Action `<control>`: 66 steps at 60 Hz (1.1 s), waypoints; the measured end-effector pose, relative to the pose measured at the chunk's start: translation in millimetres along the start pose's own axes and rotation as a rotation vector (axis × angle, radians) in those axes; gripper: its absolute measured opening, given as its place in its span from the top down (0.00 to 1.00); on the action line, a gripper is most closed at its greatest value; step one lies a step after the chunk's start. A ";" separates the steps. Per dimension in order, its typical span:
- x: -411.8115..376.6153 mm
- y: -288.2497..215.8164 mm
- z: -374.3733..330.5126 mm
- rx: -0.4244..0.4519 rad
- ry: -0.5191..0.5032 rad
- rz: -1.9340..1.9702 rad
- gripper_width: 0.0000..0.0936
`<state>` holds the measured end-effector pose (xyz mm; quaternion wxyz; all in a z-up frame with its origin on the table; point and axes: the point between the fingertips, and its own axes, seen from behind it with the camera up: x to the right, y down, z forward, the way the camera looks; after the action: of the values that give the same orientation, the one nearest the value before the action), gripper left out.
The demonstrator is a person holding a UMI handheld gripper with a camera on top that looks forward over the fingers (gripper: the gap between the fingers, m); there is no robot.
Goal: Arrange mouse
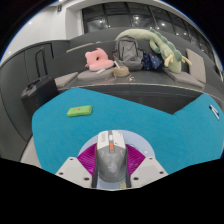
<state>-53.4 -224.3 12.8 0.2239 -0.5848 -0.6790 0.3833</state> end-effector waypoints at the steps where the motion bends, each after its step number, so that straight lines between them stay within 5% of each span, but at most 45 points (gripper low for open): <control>1: -2.9 5.5 3.7 -0.007 0.005 -0.001 0.60; 14: -4.3 20.0 13.3 -0.013 0.031 -0.015 0.46; 18: -2.4 17.3 10.5 -0.003 0.040 -0.001 0.27; 20: 3.3 15.1 5.8 0.008 0.066 0.007 0.07; 35: 36.8 2.1 -99.8 0.092 0.168 0.002 0.08; 66: 89.4 148.5 -308.5 0.103 0.208 0.063 0.08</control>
<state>251.8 -55.0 70.6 0.3109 -0.6303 -0.6125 0.3618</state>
